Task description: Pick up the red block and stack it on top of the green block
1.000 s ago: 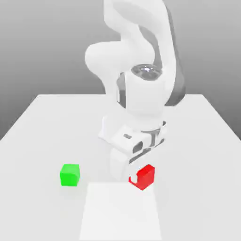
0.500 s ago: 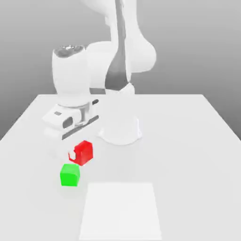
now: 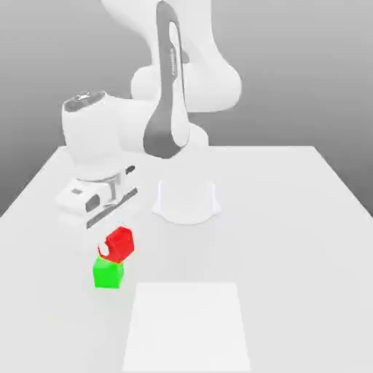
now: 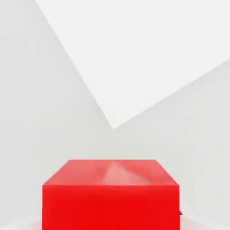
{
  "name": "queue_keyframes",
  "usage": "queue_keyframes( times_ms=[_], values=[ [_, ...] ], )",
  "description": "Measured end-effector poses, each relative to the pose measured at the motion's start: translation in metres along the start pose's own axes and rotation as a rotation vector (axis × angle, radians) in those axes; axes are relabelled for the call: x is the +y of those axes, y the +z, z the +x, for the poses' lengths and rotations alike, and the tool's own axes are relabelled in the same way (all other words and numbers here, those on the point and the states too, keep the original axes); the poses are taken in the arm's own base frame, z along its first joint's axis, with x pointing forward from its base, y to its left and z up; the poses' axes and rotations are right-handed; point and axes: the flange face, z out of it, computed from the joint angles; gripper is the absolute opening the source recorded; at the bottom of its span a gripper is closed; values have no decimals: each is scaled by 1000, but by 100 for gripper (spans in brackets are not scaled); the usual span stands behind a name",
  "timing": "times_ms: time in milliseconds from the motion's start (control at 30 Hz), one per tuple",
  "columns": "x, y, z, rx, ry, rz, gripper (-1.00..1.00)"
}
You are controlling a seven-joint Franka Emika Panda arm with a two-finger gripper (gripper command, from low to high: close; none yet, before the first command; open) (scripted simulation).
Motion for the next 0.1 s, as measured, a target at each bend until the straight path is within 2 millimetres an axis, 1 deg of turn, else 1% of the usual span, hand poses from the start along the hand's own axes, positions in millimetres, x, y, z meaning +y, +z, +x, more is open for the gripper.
queue_keyframes(
  times_ms=[100],
  values=[
    [5, 9, -5, -8, 8, -40, -100]
  ],
)
